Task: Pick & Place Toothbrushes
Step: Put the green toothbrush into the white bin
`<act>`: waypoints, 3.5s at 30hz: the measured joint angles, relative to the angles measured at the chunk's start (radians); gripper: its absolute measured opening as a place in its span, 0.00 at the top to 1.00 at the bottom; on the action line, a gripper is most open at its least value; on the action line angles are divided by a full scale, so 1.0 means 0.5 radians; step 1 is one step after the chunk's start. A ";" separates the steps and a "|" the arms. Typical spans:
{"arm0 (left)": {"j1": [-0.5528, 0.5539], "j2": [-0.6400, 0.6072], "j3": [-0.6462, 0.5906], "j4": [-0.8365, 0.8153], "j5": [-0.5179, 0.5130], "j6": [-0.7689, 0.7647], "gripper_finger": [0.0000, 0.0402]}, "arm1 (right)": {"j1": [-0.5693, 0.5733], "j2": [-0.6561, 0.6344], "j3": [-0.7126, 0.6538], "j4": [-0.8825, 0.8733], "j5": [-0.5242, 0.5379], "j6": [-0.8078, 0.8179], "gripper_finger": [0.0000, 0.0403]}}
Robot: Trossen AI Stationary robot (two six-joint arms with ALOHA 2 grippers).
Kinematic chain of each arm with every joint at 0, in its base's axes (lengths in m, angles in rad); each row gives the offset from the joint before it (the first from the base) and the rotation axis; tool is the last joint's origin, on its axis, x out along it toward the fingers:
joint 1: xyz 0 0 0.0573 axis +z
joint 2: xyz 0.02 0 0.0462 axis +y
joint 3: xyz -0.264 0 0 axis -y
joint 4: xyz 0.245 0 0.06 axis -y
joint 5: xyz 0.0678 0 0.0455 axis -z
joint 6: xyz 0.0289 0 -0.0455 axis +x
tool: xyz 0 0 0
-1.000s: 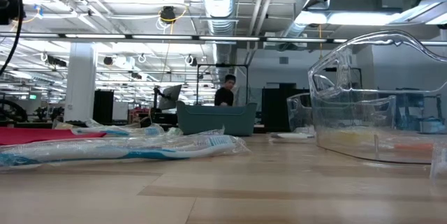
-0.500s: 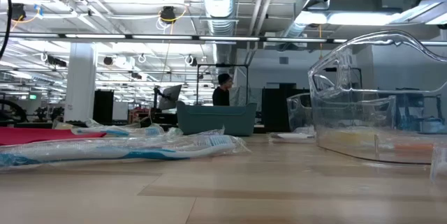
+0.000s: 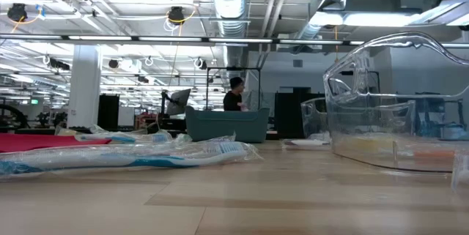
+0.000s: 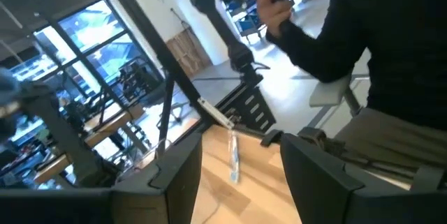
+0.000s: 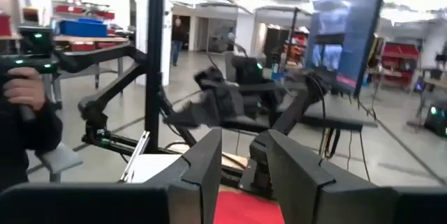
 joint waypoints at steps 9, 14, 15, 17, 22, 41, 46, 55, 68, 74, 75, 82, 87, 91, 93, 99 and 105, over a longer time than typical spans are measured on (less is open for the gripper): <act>0.155 0.033 -0.032 0.002 0.000 0.009 0.52 | 0.203 -0.025 0.000 -0.049 0.000 -0.309 0.73; 0.263 0.095 -0.032 0.007 0.000 0.014 0.52 | 0.197 -0.033 0.000 -0.019 0.127 -0.285 0.73; 0.285 0.111 -0.032 0.014 0.000 0.014 0.52 | 0.187 -0.040 0.000 -0.006 0.166 -0.241 0.73; 0.330 0.141 -0.032 0.013 0.000 0.014 0.52 | 0.167 -0.045 0.000 0.051 0.193 -0.161 0.73; 0.427 0.209 -0.032 0.016 0.000 0.014 0.52 | 0.119 -0.033 0.000 0.044 0.198 -0.109 0.73; 0.723 0.532 -0.032 0.081 0.000 0.036 0.52 | 0.074 -0.028 0.000 -0.059 0.232 -0.072 0.73; 0.721 0.531 -0.031 0.152 0.000 0.030 0.52 | 0.075 -0.028 0.000 -0.057 0.225 -0.072 0.73; 0.721 0.531 -0.031 0.163 0.000 -0.054 0.52 | 0.075 -0.028 0.000 -0.072 0.211 -0.072 0.73; 0.721 0.530 -0.031 0.162 -0.001 -0.130 0.52 | 0.075 -0.028 0.000 -0.066 0.211 -0.098 0.73; 0.721 0.530 -0.031 0.173 -0.001 -0.130 0.52 | 0.075 -0.028 0.000 -0.070 0.211 -0.105 0.73; 0.721 0.530 -0.031 0.176 0.000 -0.130 0.52 | 0.075 -0.028 0.000 -0.071 0.211 -0.105 0.73; 0.721 0.556 -0.030 0.183 -0.001 -0.130 0.52 | 0.071 -0.028 0.000 -0.071 0.211 -0.124 0.73; 0.721 0.604 -0.028 0.221 -0.001 -0.106 0.52 | 0.069 -0.028 0.000 -0.071 0.211 -0.124 0.73; 0.721 0.606 -0.030 0.228 -0.001 -0.191 0.52 | 0.070 -0.028 0.000 -0.071 0.211 -0.124 0.73; 0.721 0.587 -0.031 0.223 -0.036 -0.338 0.52 | 0.070 -0.028 0.000 -0.072 0.211 -0.124 0.73; 0.738 0.568 0.058 0.204 -0.537 -0.646 0.52 | 0.070 -0.028 0.000 -0.099 0.211 -0.123 0.73; 0.800 0.568 0.409 -0.594 -1.185 -1.059 0.52 | 0.070 -0.027 0.000 -0.118 0.211 -0.122 0.73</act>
